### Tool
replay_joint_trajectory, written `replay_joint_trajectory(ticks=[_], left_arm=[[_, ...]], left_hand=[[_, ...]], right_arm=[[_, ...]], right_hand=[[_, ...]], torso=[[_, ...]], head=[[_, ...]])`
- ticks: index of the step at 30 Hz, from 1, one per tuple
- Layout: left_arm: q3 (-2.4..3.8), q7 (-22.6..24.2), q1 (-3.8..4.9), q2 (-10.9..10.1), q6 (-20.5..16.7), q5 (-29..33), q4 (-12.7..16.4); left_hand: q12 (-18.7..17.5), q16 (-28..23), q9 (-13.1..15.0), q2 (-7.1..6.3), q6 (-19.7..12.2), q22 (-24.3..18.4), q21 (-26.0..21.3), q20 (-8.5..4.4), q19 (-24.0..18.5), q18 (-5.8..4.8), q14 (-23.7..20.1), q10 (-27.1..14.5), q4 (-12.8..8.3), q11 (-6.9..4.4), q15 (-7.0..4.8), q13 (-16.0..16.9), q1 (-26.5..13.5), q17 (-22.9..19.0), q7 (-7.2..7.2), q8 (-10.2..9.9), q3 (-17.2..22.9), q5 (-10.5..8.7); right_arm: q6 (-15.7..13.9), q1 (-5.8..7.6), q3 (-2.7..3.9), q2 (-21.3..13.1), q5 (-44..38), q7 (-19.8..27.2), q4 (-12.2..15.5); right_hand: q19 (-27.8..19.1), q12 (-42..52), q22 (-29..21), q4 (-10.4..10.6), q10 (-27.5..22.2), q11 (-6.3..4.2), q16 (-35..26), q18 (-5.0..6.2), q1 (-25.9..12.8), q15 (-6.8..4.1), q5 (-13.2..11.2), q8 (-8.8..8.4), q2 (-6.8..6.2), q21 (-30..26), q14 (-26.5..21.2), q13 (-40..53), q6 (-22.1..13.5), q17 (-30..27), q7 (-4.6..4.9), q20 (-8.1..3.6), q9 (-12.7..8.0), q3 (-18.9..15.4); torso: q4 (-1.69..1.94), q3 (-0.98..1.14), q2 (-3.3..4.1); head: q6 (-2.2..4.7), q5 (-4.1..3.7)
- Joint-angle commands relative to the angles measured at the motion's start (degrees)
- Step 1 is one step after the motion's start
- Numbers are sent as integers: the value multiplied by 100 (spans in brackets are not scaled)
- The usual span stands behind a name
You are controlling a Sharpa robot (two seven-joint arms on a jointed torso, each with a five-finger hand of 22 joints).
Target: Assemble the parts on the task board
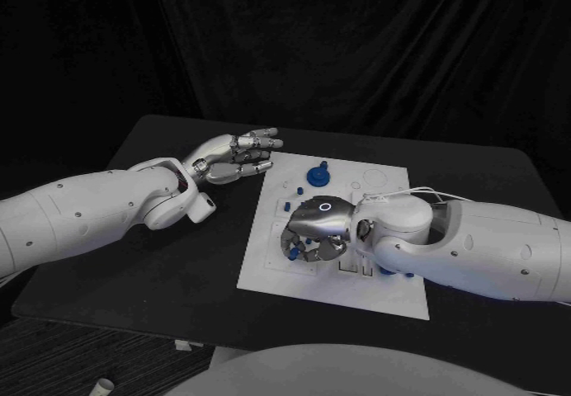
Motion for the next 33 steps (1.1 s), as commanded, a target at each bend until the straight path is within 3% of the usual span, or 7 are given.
replay_joint_trajectory(ticks=[1, 13, 16, 18, 23, 28, 33], left_arm=[[6, 39, -11, 13, 60, 52, 6], [6, 22, -23, 21, 95, 52, -7], [6, 15, -26, 23, 103, 52, -8], [6, 11, -27, 23, 106, 52, -9], [6, 0, -30, 23, 114, 52, -9], [6, -8, -32, 25, 122, 52, -11], [6, -13, -35, 31, 131, 52, -15]], left_hand=[[26, -19, 6, 48, 20, -11, -1, 11, -9, -23, 3, 14, 7, 36, -22, 5, 3, -7, 21, 28, 42, 34], [25, -20, 10, 52, 59, -14, 0, 11, -9, -24, 2, 13, 6, 40, -20, 5, 8, -8, 25, 35, 48, 35], [25, -20, 10, 52, 59, -14, 0, 11, -9, -24, 2, 13, 6, 40, -20, 5, 8, -8, 25, 35, 48, 35], [25, -20, 10, 52, 59, -14, 0, 11, -9, -24, 2, 13, 6, 40, -20, 5, 8, -8, 25, 35, 48, 35], [17, -20, 13, 56, 83, -15, 0, 11, -9, -24, 2, 10, 5, 43, -19, 4, 12, -8, 28, 40, 53, 37], [17, -20, 13, 56, 83, -15, 0, 11, -9, -24, 2, 10, 5, 43, -19, 4, 12, -8, 28, 40, 53, 37], [17, -20, 13, 56, 83, -15, 0, 11, -9, -24, 2, 10, 5, 43, -19, 4, 12, -8, 28, 40, 53, 37]], right_arm=[[-4, -32, 1, 10, -46, -62, -17], [50, -83, 1, 27, -46, -83, -77], [44, -87, 1, 31, -46, -85, -84], [37, -88, 1, 32, -46, -85, -87], [32, -92, 1, 24, -46, -104, -91], [136, -94, 1, 1, -46, -168, -84], [95, -94, 1, -38, -46, -202, -69]], right_hand=[[-58, -51, 672, -15, 23, 4, -43, 9, -20, 5, -29, -7, 10, -56, -45, -14, -13, -30, 7, -9, 7, 34], [-117, -180, 646, -63, -18, -10, -100, 26, -97, 2, -214, -116, 17, -168, -82, -75, -240, -104, 29, -8, -20, 80], [-131, -218, 640, -71, -45, -15, -115, 30, -133, 0, -313, -198, 18, -196, -95, -90, -421, -127, 9, -9, -48, 92], [-156, -247, 628, -70, -45, -26, -137, 40, -191, 2, -446, -365, 5, -254, -115, -100, -753, -162, -23, -13, -127, 117], [-168, -274, 620, -78, -54, -28, -147, 43, -229, -7, -529, -467, -11, -294, -127, -108, -967, -186, -67, -13, -195, 145], [-187, -314, 606, -48, -68, -23, -168, 49, -331, -1, -773, -637, -46, -366, -150, -119, -1284, -230, -192, -10, -346, 146], [-226, -349, 580, 51, -69, 2, -211, 62, -453, 24, -1299, -930, -64, -495, -198, -126, -1829, -302, -440, 17, -599, -4]], torso=[[2, -1, 0], [2, 0, 0], [3, -1, -2], [3, 0, -2], [1, 0, -2], [1, 0, -3], [-2, 1, -6]], head=[[0, 0], [0, 16], [0, 13], [0, 12], [0, 15], [0, 12], [0, 19]])
